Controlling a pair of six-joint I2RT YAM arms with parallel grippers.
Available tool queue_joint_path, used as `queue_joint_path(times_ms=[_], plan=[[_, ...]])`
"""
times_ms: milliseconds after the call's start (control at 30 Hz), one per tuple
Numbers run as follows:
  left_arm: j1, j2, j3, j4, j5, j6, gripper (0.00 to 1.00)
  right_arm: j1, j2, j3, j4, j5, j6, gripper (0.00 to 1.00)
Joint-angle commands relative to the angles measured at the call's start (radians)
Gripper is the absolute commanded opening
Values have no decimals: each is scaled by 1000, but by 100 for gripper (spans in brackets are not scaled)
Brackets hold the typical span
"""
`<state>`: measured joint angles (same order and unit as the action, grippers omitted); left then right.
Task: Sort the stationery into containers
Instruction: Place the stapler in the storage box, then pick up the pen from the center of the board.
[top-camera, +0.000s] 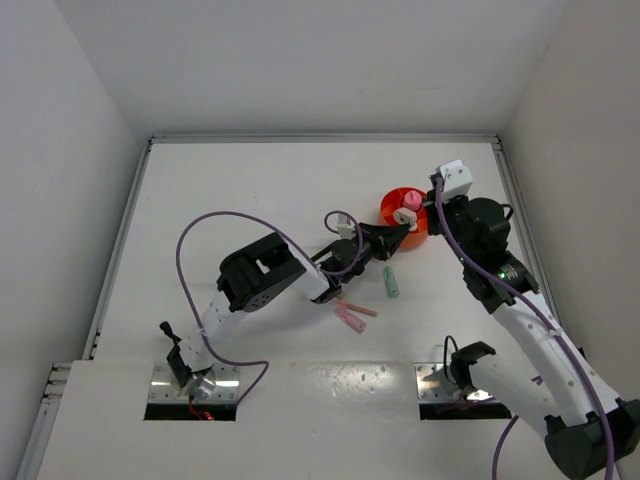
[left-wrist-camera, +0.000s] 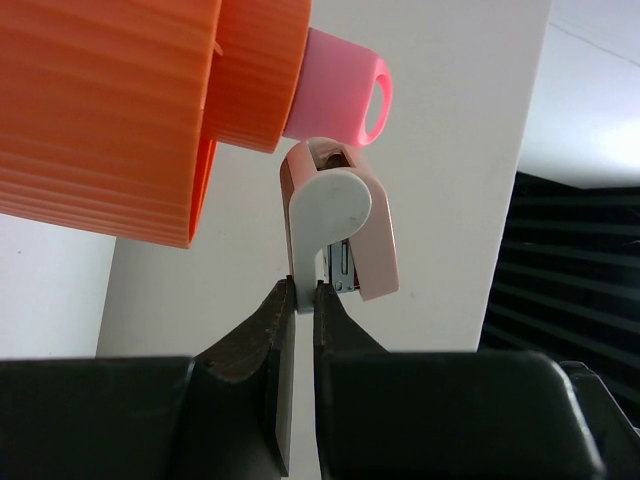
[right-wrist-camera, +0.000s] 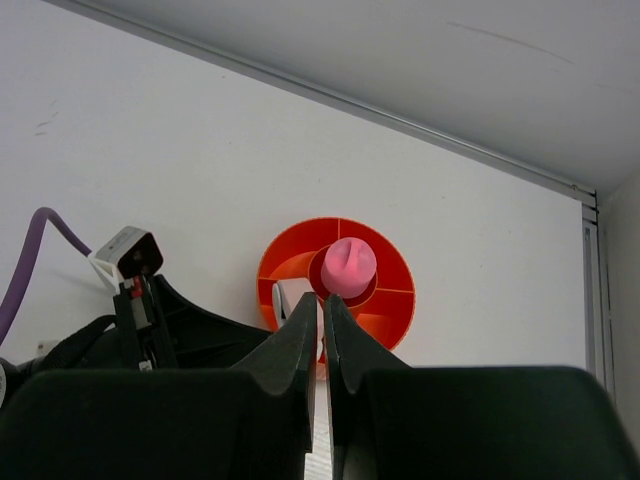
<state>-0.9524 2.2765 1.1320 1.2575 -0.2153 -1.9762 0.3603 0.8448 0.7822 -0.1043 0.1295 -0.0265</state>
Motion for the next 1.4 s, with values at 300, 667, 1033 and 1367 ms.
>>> queue_joint_path(times_ms=[300,667,1033,1367], plan=[[-29,58,29,347,-56,-84,0,-4,-12,-12,58,21,-6,6],[-29,67,38,338,-56,-93,12,-4,-21,-12,58,21,-6,6],[-29,67,38,318,-56,-93,34,-4,-21,-12,58,21,-6,6],[-29,-24,33,280,65,3,32,-4,-30,-21,58,21,-15,10]])
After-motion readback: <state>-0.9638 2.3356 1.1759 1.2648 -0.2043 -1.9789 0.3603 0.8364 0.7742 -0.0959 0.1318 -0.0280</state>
